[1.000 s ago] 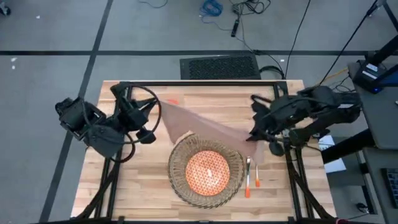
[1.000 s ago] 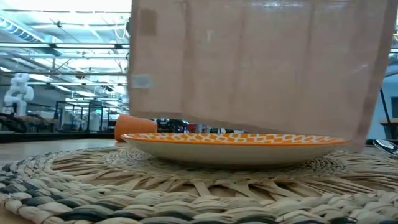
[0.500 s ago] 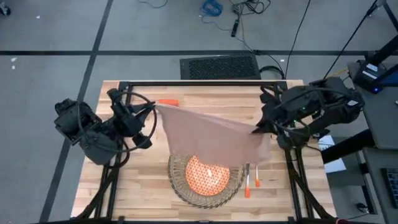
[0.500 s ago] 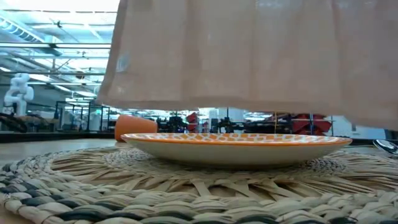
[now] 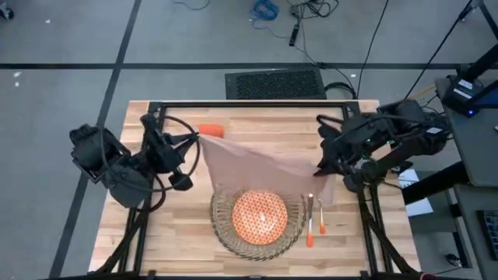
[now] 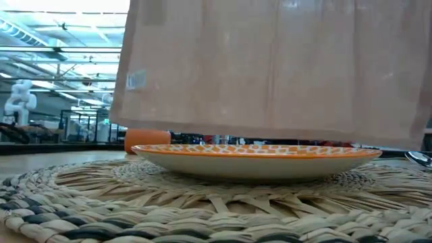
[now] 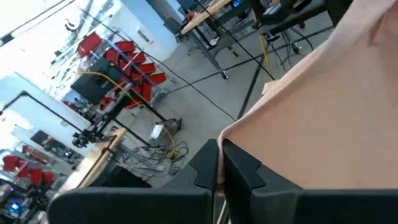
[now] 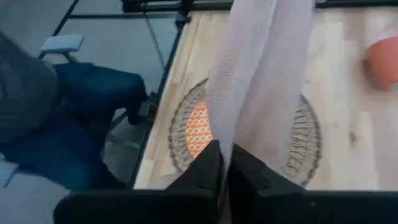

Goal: Set table place
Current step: Fold the white napkin

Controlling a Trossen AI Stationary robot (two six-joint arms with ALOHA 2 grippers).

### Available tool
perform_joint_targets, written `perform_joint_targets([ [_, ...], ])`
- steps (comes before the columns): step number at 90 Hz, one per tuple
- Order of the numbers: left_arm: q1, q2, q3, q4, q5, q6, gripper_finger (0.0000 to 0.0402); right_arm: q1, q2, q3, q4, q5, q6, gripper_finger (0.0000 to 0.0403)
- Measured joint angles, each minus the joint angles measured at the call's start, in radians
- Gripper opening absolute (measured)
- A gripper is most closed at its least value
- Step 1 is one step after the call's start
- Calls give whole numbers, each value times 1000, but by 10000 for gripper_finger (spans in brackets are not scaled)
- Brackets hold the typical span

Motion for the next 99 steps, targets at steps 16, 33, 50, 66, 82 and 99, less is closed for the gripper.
perform_joint_targets([
  [16,-42,0,0,5,2,18,0,65,1,0,35,-8,13,0],
  [33,-57,-2,0,8,-17,34,0,78,-21,1,39,-7,23,0],
  [50,-57,-2,0,6,-7,36,0,78,-32,1,16,-4,23,0],
  [66,-33,-8,0,-34,21,14,0,22,-43,1,-43,25,17,0],
  [82,78,-8,-28,-199,111,-180,0,-59,-26,1,-132,96,-33,0],
  [99,238,-8,-135,-202,201,-209,0,-173,15,0,-187,184,-133,0],
])
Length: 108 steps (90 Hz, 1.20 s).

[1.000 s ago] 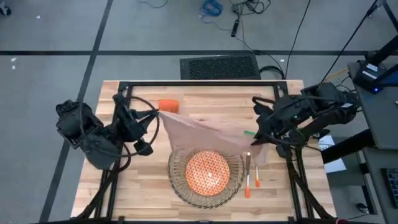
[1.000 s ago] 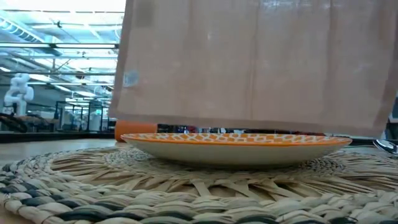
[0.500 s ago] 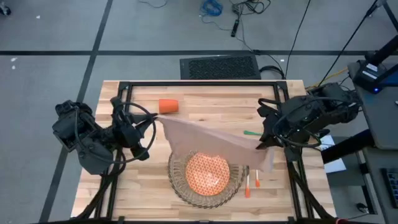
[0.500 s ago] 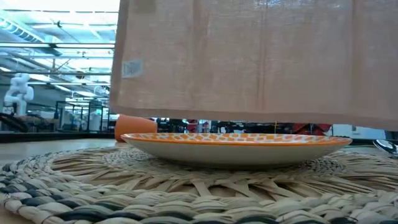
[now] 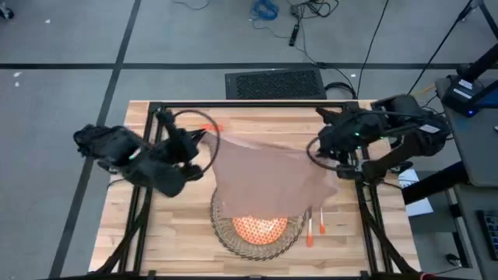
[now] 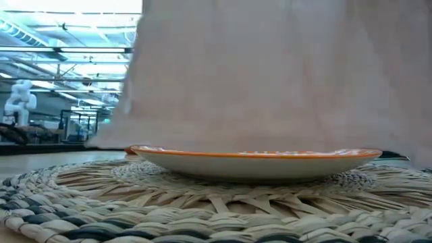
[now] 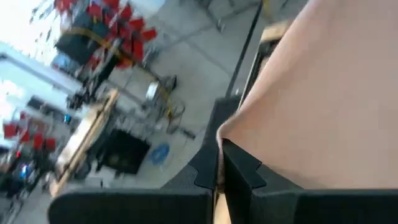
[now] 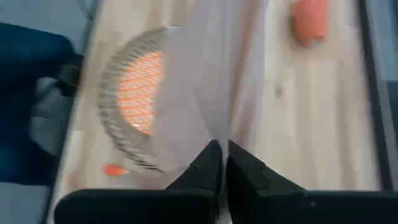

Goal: Set table place
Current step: Fold the white napkin

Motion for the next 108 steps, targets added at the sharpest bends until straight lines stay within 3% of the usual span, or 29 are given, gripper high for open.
perform_joint_targets([
  [29,266,-1,-264,21,93,5,0,-226,98,-150,6,-15,-113,0],
  [56,430,1,-591,417,319,189,0,-382,175,-445,67,-22,-229,0],
  [79,498,1,-770,611,439,245,0,-472,171,-650,219,-25,-310,0],
  [108,498,1,-839,742,495,262,0,-529,171,-814,365,-24,-366,4],
])
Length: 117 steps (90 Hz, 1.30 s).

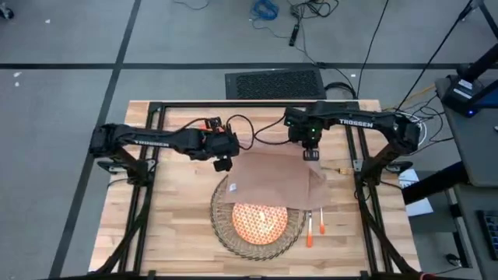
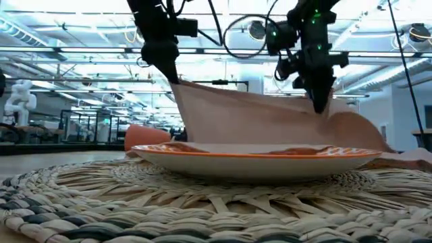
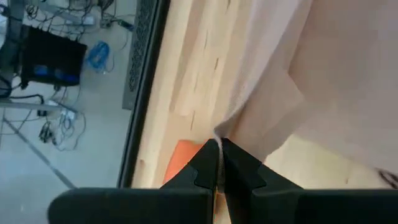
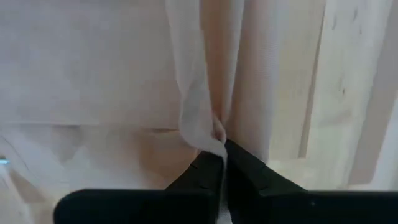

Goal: Set table place
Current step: Fold the white napkin

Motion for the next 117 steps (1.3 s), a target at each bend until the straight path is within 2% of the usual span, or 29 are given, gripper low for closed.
perform_joint_targets([
  [37,0,0,0,44,20,27,0,-54,0,-49,67,26,-7,64],
  [46,0,0,0,45,21,27,0,-53,0,-49,72,36,-25,54],
  [60,0,0,0,39,21,27,0,-53,0,-49,66,31,-40,8],
  [65,0,0,0,39,21,27,0,-53,0,-49,68,27,-26,7],
  [99,0,0,0,39,22,26,0,-38,0,-49,69,2,170,98],
  [117,0,0,0,38,23,26,0,40,0,-84,105,1,338,108],
])
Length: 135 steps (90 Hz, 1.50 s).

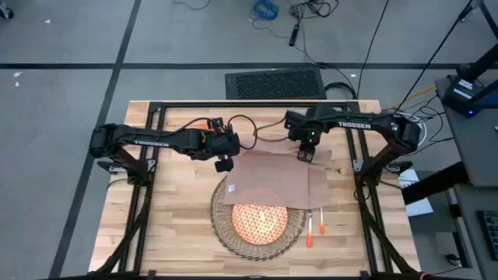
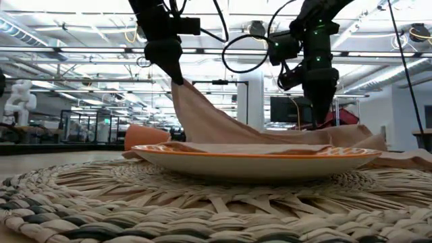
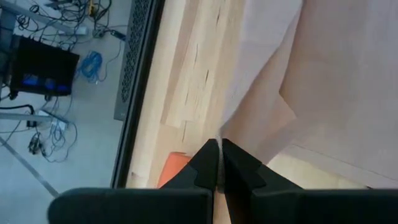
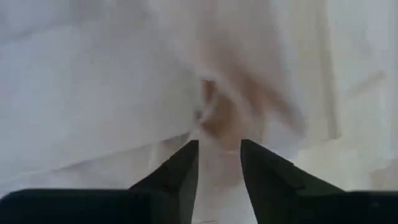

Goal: Set table place
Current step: Fold the white napkin

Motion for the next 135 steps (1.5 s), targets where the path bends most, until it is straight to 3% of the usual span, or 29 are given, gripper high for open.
perform_joint_targets([
  [17,0,0,0,-6,6,0,0,94,0,-59,64,62,228,96],
  [30,0,0,0,-8,6,0,0,141,-2,-88,64,165,353,89],
  [42,0,0,0,-13,27,-1,0,159,-7,-119,56,174,418,92],
  [86,-1,0,0,-36,46,-1,0,178,-45,-194,160,173,501,155],
  [111,-7,0,0,-55,51,-1,0,119,-89,-194,100,268,567,202],
  [135,-7,0,0,-58,51,-1,0,126,-106,-194,152,219,587,203],
])
